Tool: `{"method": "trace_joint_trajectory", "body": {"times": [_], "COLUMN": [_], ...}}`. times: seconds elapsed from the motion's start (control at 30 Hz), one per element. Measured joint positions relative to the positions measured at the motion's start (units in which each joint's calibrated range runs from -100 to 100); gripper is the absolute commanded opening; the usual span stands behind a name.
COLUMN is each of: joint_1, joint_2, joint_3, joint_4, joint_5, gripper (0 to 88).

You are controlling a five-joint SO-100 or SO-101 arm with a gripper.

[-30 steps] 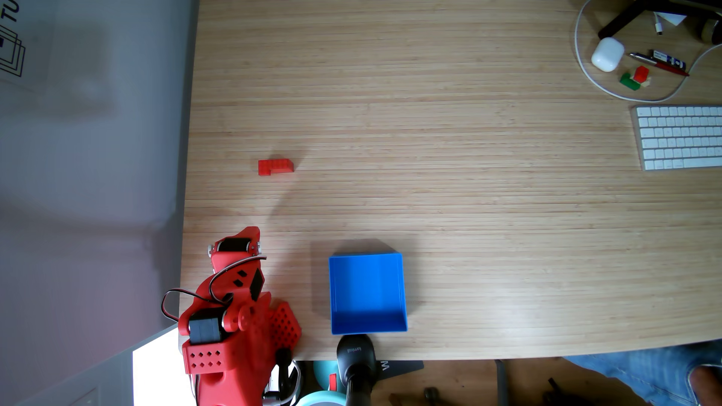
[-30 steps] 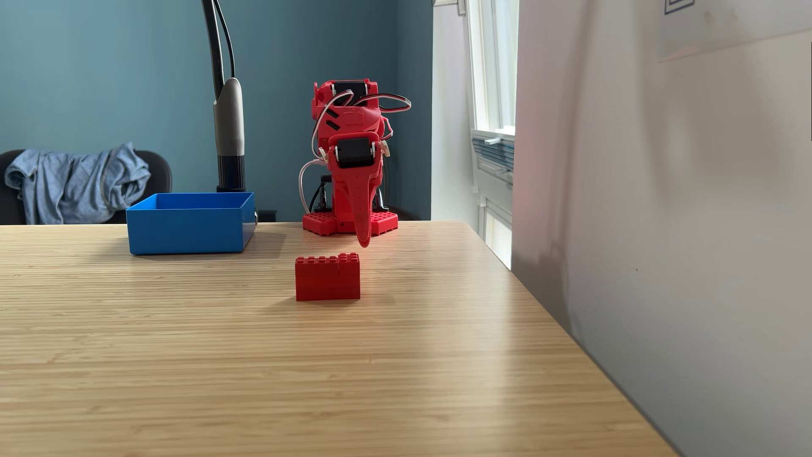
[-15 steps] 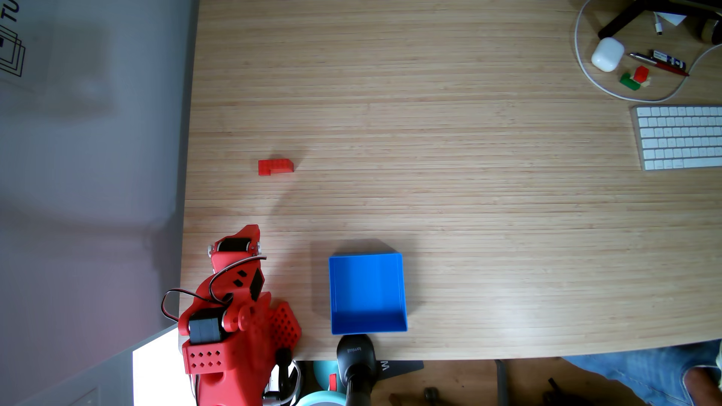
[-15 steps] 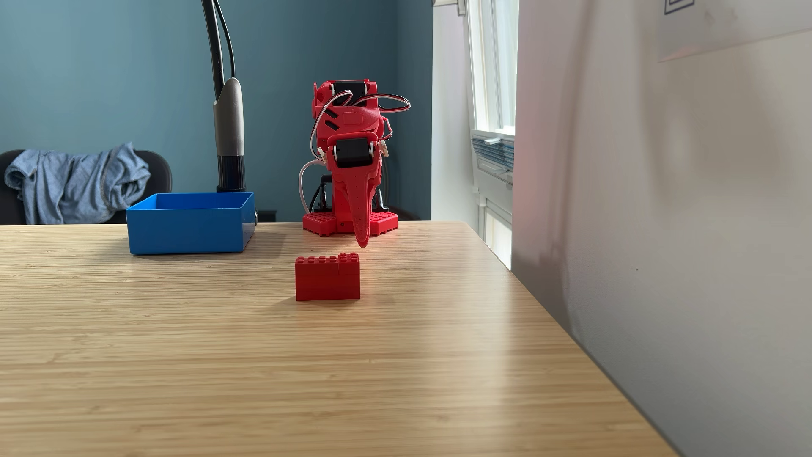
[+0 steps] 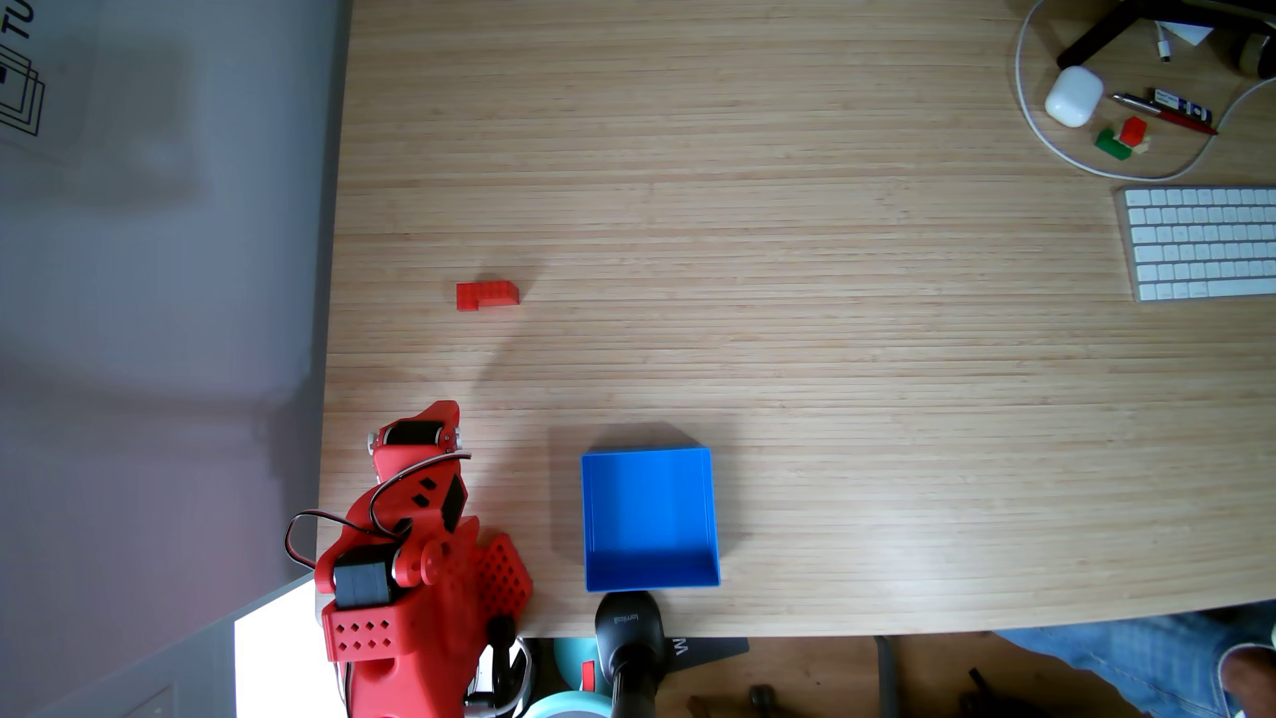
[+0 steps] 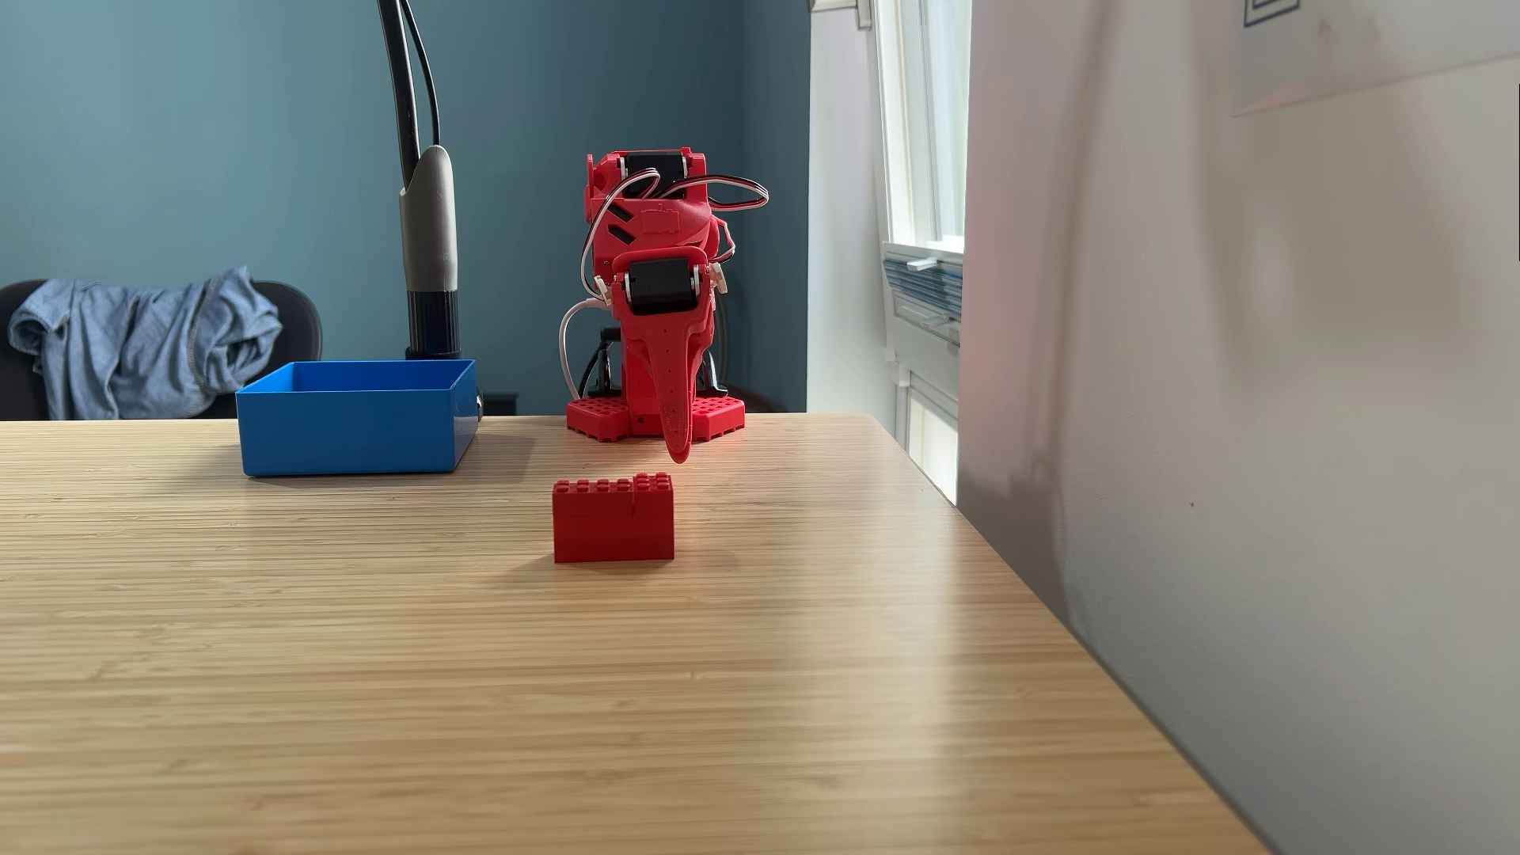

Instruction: Put the red lego brick in blue bin

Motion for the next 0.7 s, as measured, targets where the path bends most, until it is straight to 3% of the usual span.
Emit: {"method": "trace_joint_trajectory", "body": {"times": [0.7], "joint_1": [0.0], "joint_2": [0.2], "joint_3": [-4.1], "joint_4": [1.3], "joint_5": [-1.6], "gripper": [0.0]}}
